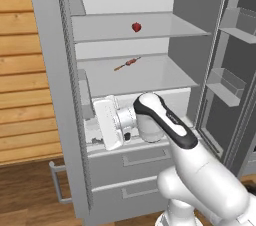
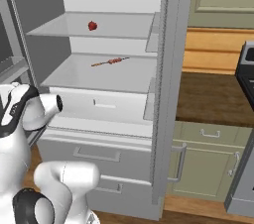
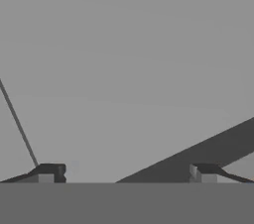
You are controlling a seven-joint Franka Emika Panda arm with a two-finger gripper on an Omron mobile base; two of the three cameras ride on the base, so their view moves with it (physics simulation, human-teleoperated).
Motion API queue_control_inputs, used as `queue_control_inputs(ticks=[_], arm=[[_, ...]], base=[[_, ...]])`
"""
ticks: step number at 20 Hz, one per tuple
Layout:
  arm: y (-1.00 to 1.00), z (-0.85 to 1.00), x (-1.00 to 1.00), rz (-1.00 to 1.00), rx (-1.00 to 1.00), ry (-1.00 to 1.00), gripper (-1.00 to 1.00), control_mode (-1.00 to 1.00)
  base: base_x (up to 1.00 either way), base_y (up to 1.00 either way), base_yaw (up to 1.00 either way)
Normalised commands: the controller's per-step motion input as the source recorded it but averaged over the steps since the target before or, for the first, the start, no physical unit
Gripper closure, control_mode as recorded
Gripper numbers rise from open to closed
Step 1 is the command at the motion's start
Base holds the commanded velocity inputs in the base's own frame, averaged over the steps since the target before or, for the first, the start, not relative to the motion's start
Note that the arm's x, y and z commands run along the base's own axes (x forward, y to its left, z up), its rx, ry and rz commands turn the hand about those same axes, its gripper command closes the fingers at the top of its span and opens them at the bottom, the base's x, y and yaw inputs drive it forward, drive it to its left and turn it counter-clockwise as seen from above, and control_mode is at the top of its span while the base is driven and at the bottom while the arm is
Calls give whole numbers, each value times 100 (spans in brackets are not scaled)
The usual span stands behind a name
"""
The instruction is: Take the strawberry from the fridge and place it on top of the pancake, located on the dining counter.
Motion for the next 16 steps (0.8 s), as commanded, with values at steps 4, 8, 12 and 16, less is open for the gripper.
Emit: queue_control_inputs(ticks=[4,8,12,16], arm=[[-36,21,0,0,-8,-4,-100,-100],[-54,49,0,0,-19,-3,-100,-100],[-46,42,-5,-5,-36,-11,-100,-100],[-51,42,-21,-13,-58,-25,-100,-100]], base=[[0,0,0],[0,0,0],[0,0,0],[0,0,0]])
